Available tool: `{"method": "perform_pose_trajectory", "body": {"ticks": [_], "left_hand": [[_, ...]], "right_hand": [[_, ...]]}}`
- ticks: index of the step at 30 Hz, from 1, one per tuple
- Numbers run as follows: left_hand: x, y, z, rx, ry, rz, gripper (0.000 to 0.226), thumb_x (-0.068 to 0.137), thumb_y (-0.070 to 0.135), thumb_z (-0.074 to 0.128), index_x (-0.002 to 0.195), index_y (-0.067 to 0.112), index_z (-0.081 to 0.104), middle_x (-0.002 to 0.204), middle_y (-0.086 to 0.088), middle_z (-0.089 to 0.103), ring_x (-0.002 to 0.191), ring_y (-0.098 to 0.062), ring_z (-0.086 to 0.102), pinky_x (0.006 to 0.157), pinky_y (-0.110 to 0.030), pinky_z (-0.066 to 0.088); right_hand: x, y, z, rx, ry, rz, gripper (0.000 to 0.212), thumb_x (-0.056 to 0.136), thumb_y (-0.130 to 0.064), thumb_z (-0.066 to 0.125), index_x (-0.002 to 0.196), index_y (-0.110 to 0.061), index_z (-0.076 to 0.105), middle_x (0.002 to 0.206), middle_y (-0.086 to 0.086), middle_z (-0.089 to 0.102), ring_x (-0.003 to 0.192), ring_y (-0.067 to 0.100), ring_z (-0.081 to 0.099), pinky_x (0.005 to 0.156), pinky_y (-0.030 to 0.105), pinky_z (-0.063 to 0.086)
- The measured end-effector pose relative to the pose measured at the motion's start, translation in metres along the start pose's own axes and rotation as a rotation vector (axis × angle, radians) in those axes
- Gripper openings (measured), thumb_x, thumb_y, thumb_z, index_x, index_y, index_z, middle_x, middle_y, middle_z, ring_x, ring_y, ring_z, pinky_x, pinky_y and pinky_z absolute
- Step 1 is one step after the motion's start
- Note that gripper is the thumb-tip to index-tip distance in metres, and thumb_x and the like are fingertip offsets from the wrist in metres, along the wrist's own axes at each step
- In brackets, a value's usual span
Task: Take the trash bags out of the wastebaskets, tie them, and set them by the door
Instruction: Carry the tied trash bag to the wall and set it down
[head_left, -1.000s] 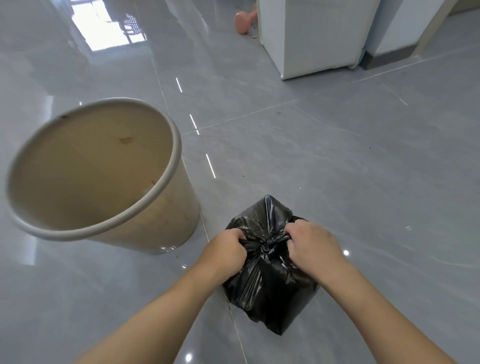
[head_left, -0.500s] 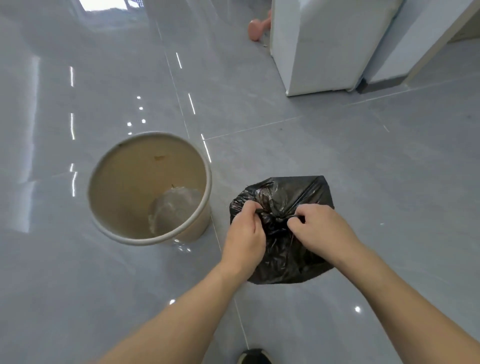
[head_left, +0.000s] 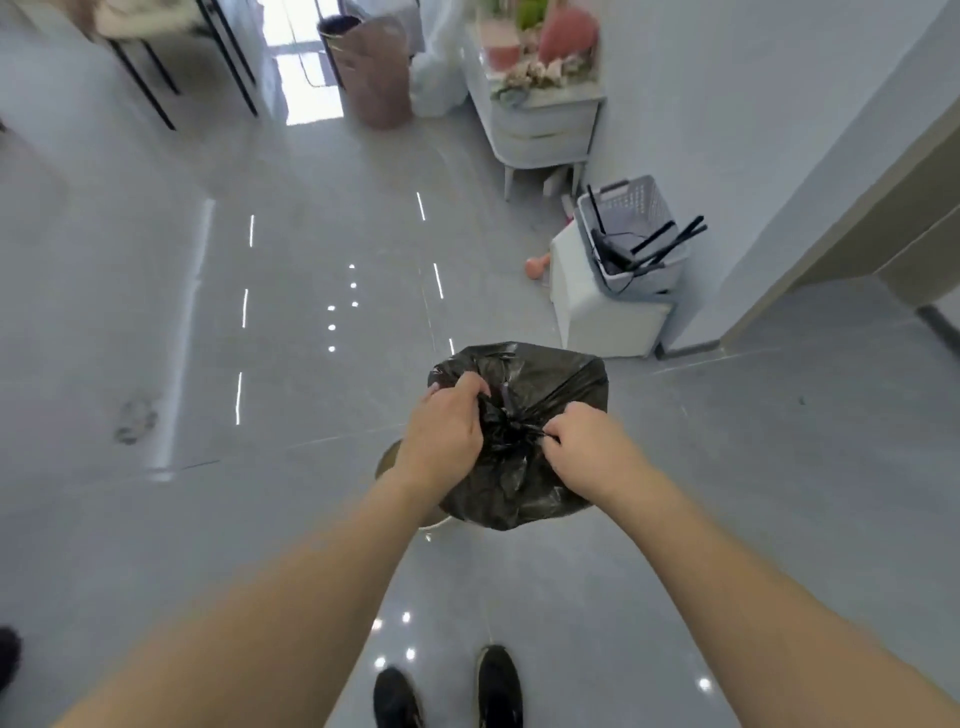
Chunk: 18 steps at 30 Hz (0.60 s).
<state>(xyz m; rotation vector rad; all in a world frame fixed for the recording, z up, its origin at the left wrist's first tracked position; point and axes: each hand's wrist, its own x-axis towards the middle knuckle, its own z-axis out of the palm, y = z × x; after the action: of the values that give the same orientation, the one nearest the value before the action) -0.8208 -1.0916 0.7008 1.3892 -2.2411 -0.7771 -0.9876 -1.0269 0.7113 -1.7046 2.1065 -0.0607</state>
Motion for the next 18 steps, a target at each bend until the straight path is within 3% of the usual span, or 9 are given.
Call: {"method": "perform_pose_trajectory", "body": {"ticks": [3, 6, 10, 14, 18], "left_hand": [[-0.010, 0.025, -0.064, 0.025, 0.174, -0.042, 0.026, 0.092, 0.007, 0.038, 0.104, 0.011, 0.061, 0.086, -0.011, 0.063, 0.088, -0.030, 0.055, 0.076, -0.040, 0.045], [-0.023, 0.034, -0.095, -0.108, 0.333, -0.162, 0.028, 0.091, 0.011, 0.032, 0.098, 0.010, 0.059, 0.087, -0.007, 0.060, 0.088, -0.028, 0.054, 0.076, -0.043, 0.047], [-0.041, 0.027, -0.125, -0.177, 0.453, -0.203, 0.027, 0.095, 0.007, 0.032, 0.097, 0.010, 0.059, 0.089, -0.003, 0.061, 0.085, -0.022, 0.055, 0.077, -0.038, 0.047], [-0.066, 0.001, -0.158, -0.209, 0.433, -0.340, 0.024, 0.100, 0.015, 0.030, 0.109, 0.015, 0.053, 0.099, -0.008, 0.063, 0.089, -0.026, 0.057, 0.074, -0.035, 0.042], [-0.106, -0.030, -0.186, -0.234, 0.446, -0.431, 0.022, 0.100, 0.018, 0.029, 0.105, 0.022, 0.050, 0.092, -0.005, 0.063, 0.084, -0.027, 0.057, 0.073, -0.037, 0.045]], "right_hand": [[-0.025, -0.036, -0.048, -0.018, 0.274, -0.147, 0.026, 0.093, -0.024, 0.053, 0.093, -0.013, 0.076, 0.098, 0.009, 0.059, 0.091, 0.030, 0.055, 0.079, 0.039, 0.048], [-0.033, -0.066, -0.065, 0.089, 0.418, -0.253, 0.022, 0.089, -0.023, 0.058, 0.094, -0.013, 0.077, 0.114, 0.006, 0.065, 0.101, 0.028, 0.061, 0.090, 0.039, 0.047], [-0.036, -0.109, -0.068, 0.160, 0.344, -0.369, 0.025, 0.093, -0.027, 0.054, 0.106, -0.019, 0.074, 0.129, -0.002, 0.062, 0.120, 0.017, 0.054, 0.108, 0.038, 0.037], [-0.039, -0.143, -0.062, 0.266, 0.236, -0.355, 0.028, 0.096, -0.031, 0.052, 0.114, -0.020, 0.071, 0.141, -0.008, 0.052, 0.130, 0.011, 0.047, 0.105, 0.027, 0.036], [-0.042, -0.190, -0.049, 0.321, 0.158, -0.441, 0.028, 0.095, -0.027, 0.053, 0.114, -0.018, 0.071, 0.139, -0.007, 0.055, 0.127, 0.012, 0.050, 0.107, 0.029, 0.039]]}}
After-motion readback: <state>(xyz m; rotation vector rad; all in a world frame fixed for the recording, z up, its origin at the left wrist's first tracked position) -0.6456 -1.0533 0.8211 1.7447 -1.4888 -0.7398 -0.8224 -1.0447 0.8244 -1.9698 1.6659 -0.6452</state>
